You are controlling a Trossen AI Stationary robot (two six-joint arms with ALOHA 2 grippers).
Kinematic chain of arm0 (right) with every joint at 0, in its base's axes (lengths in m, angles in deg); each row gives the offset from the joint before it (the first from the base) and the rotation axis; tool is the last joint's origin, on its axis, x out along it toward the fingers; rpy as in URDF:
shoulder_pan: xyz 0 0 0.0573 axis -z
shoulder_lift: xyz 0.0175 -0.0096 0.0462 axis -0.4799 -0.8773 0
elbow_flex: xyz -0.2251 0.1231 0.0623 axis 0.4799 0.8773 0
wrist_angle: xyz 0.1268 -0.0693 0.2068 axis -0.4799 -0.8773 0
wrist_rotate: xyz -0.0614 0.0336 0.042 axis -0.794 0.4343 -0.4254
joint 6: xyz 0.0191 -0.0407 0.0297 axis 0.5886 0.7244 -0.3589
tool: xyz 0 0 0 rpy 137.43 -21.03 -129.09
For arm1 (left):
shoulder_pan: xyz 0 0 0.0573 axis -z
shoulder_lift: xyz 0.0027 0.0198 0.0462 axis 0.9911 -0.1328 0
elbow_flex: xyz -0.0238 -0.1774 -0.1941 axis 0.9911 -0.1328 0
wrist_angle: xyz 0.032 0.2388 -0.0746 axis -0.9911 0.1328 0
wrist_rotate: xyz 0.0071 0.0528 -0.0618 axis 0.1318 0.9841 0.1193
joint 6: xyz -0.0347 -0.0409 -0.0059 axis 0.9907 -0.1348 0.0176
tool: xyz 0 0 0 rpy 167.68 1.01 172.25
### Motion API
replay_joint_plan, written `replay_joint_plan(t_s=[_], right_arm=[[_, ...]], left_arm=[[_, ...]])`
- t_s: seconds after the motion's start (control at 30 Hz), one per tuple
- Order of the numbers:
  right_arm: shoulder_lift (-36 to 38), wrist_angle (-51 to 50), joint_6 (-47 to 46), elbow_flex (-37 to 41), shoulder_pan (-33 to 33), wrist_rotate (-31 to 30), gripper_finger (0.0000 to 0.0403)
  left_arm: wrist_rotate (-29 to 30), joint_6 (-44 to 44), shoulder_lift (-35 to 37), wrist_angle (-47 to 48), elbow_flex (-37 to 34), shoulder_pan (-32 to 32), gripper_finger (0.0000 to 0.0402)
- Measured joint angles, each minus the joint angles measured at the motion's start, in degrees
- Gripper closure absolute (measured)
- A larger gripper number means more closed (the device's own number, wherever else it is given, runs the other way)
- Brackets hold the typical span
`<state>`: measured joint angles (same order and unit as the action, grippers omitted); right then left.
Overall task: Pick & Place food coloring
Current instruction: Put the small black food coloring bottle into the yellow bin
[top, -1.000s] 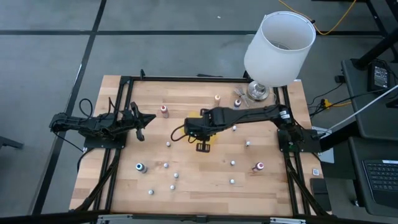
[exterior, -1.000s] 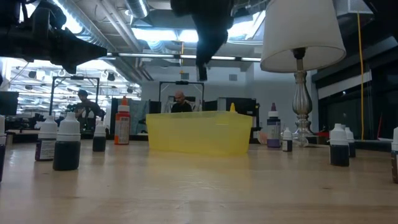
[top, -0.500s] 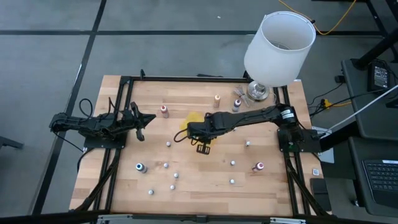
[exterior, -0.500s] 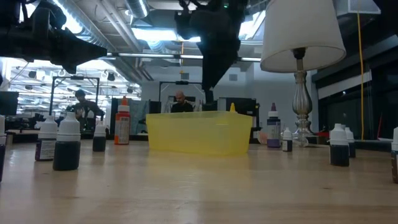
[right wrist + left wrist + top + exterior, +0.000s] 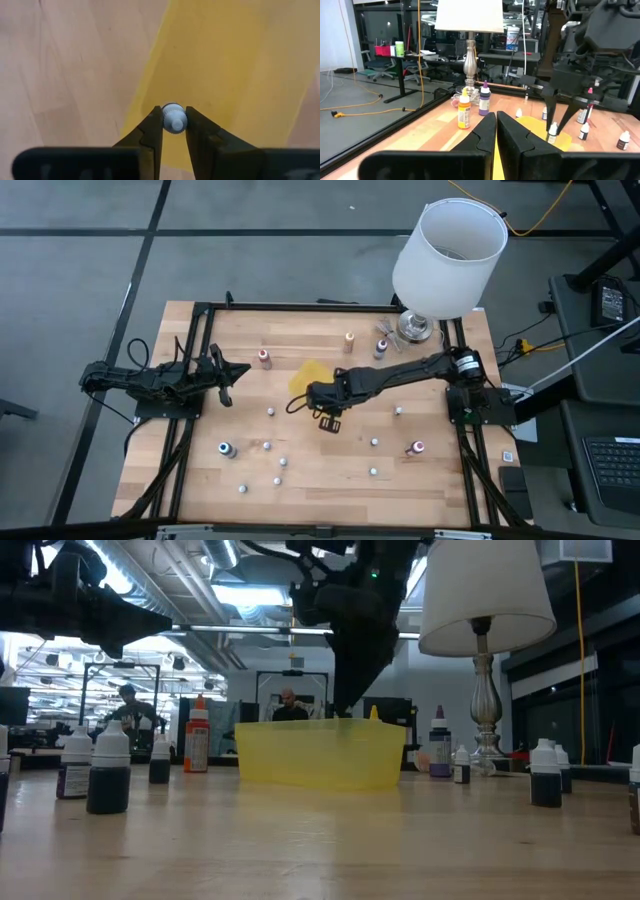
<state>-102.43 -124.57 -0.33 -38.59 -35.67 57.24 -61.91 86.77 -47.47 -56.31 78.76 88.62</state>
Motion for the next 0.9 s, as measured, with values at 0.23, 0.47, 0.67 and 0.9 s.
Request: replay_joint_plan(t_s=[0.23, 0.47, 0.67, 0.9], right_arm=[[0.0, 3.77, -0.94, 4.8, -0.25, 0.01, 0.0329], [-0.02, 7.25, -1.4, 7.68, -0.39, -0.01, 0.0325], [-0.07, 9.39, -0.49, 7.73, -0.39, 0.01, 0.0328], [-0.07, 10.65, -0.12, 7.73, -0.39, 0.0, 0.0326]], left_arm=[[0.02, 0.0, 0.0, 0.0, 0.01, 0.01, 0.0393], [0.02, 0.0, 0.0, 0.0, 0.01, 0.01, 0.0391], [0.04, 0.0, 0.0, 0.0, 0.01, 0.01, 0.039], [0.04, 0.0, 0.0, 0.0, 0.0, -0.01, 0.0393]])
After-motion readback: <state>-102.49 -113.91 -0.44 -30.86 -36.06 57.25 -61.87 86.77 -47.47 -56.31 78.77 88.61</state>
